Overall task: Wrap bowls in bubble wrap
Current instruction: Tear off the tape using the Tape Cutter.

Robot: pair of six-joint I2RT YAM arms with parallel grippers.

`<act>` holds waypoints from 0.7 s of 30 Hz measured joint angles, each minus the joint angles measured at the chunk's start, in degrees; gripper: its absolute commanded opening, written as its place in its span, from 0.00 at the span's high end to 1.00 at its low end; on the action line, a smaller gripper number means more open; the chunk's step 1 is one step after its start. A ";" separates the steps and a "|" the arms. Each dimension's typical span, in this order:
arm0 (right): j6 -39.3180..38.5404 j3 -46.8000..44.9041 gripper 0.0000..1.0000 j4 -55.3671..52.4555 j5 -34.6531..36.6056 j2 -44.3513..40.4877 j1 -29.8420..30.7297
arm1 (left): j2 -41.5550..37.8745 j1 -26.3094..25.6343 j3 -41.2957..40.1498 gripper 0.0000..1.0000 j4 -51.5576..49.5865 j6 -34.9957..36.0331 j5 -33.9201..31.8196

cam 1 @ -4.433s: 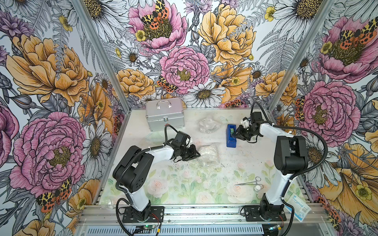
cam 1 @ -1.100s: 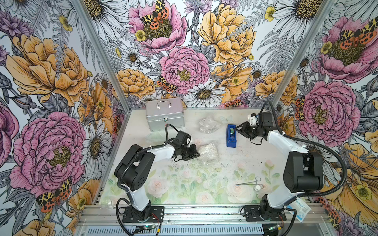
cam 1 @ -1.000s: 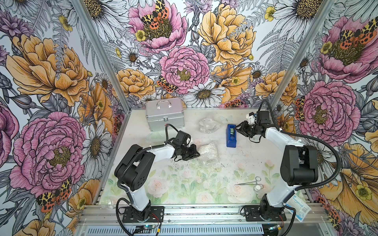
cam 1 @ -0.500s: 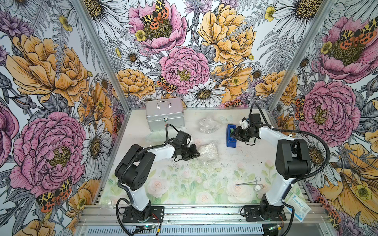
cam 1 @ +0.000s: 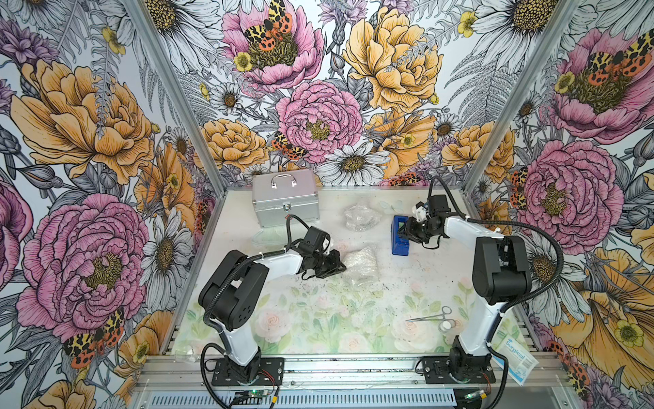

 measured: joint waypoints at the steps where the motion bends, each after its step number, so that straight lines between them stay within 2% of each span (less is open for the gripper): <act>1: -0.31 0.02 0.65 0.00 0.09 0.04 0.02 | 0.00 0.00 0.00 0.95 0.00 -0.02 0.00; 9: -1.03 0.35 0.63 0.04 0.26 0.44 0.09 | 0.00 0.00 0.00 0.95 0.02 -0.02 0.00; 13: -1.79 0.55 0.67 -0.02 0.24 0.66 0.07 | 0.00 0.00 -0.02 0.95 0.02 -0.02 0.00; 19: -2.25 1.20 0.65 0.66 -0.81 2.01 0.07 | 0.00 0.00 -0.02 0.95 0.02 -0.02 0.00; 21: -2.40 1.20 0.68 0.85 -0.92 2.05 0.07 | 0.00 -0.02 -0.02 0.95 0.02 -0.02 0.00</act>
